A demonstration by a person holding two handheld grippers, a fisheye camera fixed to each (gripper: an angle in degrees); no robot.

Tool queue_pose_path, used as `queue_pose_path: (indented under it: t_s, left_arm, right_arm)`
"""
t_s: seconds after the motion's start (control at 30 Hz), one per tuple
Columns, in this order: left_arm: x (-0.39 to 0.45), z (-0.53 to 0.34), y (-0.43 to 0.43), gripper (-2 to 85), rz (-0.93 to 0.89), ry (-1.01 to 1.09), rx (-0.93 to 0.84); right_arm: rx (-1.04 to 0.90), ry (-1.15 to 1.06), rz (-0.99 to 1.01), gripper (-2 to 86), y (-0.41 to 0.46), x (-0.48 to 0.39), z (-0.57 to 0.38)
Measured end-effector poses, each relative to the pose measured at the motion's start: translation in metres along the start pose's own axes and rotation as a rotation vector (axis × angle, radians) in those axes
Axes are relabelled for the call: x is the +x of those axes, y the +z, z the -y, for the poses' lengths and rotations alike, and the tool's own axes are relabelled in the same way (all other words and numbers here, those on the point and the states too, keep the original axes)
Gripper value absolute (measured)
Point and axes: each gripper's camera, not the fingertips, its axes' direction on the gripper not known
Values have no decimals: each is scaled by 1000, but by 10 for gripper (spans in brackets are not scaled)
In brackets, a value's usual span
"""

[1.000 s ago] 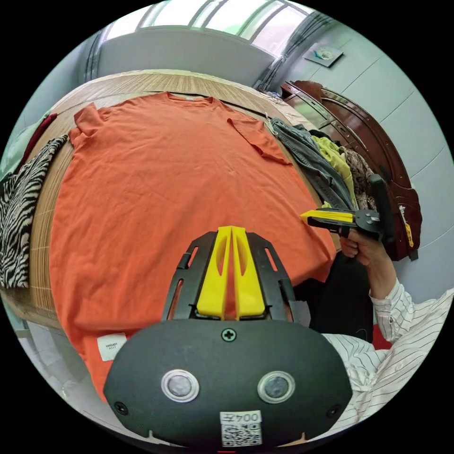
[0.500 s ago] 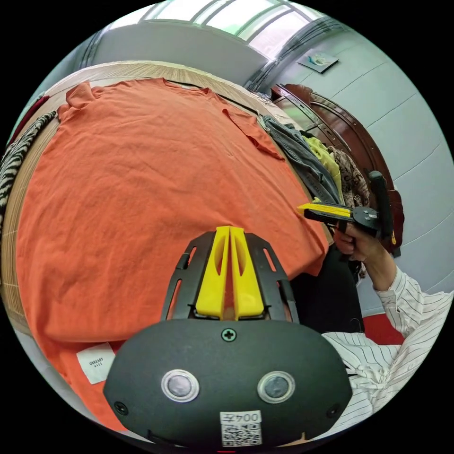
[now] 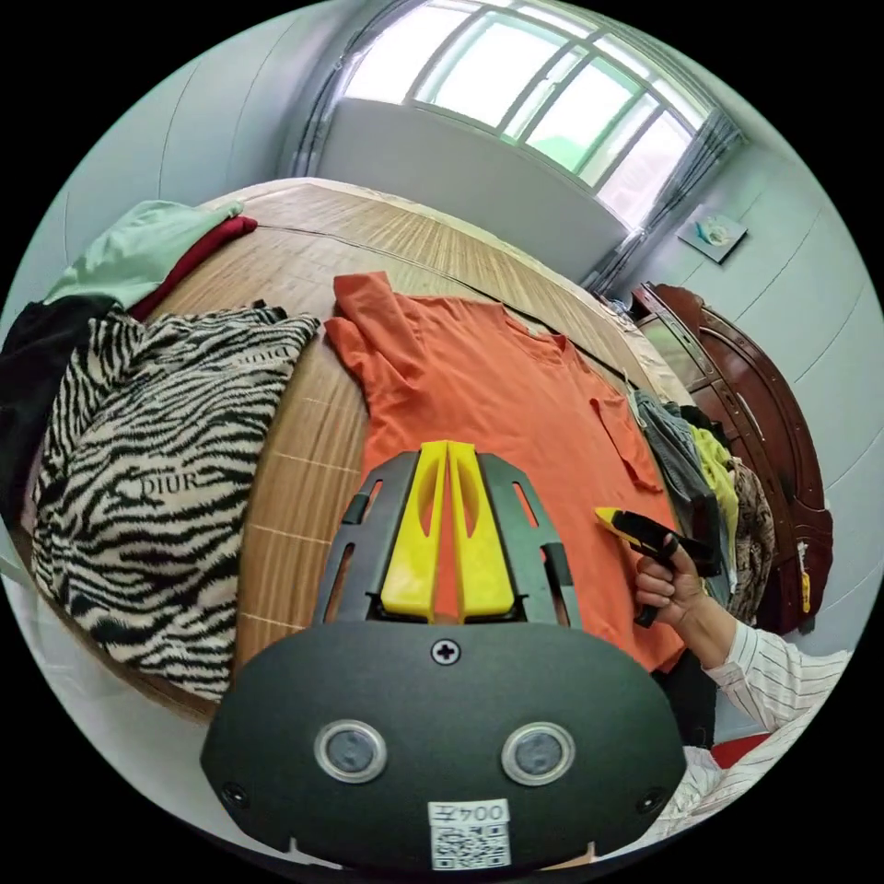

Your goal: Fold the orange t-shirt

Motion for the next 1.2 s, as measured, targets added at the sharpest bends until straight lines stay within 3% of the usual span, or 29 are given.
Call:
queue_pose_path:
  t_s: [0.13,0.37,0.73,1.0,1.2]
  left_arm:
    - [-3,56,29,32,119,150,-45]
    - [10,100,81,67,321,383,-134]
    - [3,125,109,115,232,432,-210]
    - [9,129,114,75,211,489,-263]
    - [7,119,92,27,199,483,-187]
  right_arm:
    - [-11,28,90,-8,-11,25,5]
    - [-27,-1,82,-8,-20,37,11]
    - [-31,-7,94,-8,-34,51,17]
    - [-31,-10,88,-8,-37,56,20]
    - [-30,-11,86,-8,-38,58,23]
